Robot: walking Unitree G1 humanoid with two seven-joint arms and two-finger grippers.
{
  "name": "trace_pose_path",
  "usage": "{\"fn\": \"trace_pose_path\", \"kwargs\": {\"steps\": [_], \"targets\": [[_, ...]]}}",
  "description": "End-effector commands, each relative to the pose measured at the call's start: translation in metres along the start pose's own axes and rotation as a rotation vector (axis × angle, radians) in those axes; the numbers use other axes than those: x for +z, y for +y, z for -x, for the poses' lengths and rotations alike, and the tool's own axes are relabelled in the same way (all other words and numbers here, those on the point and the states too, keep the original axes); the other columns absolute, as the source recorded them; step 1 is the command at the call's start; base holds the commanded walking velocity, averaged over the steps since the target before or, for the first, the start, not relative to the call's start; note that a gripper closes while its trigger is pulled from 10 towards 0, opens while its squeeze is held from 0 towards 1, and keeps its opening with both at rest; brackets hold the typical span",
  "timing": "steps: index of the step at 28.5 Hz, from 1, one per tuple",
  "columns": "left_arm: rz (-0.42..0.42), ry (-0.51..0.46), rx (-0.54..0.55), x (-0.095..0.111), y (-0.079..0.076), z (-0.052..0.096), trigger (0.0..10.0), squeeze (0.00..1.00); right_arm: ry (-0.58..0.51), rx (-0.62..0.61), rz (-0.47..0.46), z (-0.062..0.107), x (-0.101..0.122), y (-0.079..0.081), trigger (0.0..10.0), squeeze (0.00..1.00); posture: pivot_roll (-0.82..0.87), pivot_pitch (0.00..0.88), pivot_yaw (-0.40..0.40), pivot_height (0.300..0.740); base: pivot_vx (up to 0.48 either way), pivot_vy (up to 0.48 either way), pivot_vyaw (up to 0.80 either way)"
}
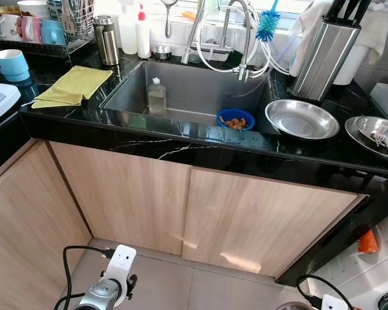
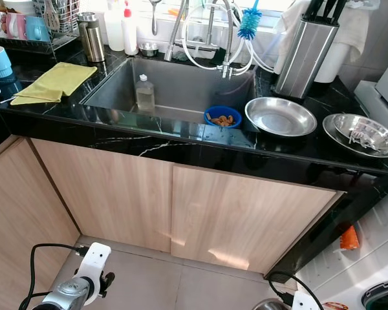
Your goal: Kitchen organization
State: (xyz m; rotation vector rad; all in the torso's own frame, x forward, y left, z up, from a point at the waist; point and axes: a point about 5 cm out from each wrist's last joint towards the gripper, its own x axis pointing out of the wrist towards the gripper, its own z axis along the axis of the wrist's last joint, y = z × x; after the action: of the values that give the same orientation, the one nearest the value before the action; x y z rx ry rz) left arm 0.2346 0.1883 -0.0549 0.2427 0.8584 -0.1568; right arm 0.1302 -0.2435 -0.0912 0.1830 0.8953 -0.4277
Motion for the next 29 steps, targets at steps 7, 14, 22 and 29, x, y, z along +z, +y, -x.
{"fn": "trace_pose_path", "kwargs": {"steps": [7, 14, 22, 29], "targets": [[-0.006, 0.001, -0.009, 0.0025, -0.0018, -0.0007, 10.0, 0.0, 0.004, -0.013, -0.033, -0.0003, 0.0006, -0.0016, 10.0, 0.0, 0.08, 0.014, -0.112, 0.74, 0.266, 0.0, -0.42], [-0.021, -0.012, -0.028, 0.0057, -0.005, -0.0014, 10.0, 0.0, 0.011, -0.016, -0.027, -0.0002, -0.0004, -0.0019, 10.0, 0.0, 0.07, 0.014, -0.113, 0.74, 0.264, 0.0, 0.0], [-0.032, -0.018, -0.034, 0.0083, -0.0071, -0.0019, 10.0, 0.0, 0.017, -0.022, -0.028, 0.0003, -0.0021, -0.0027, 10.0, 0.0, 0.07, 0.016, -0.114, 0.74, 0.263, 0.0, 0.0], [-0.035, -0.019, -0.038, 0.0079, -0.008, -0.0019, 10.0, 0.0, 0.025, -0.022, -0.029, 0.0009, -0.0044, -0.0033, 10.0, 0.0, 0.07, 0.017, -0.115, 0.74, 0.319, 0.0, 0.0]]}}
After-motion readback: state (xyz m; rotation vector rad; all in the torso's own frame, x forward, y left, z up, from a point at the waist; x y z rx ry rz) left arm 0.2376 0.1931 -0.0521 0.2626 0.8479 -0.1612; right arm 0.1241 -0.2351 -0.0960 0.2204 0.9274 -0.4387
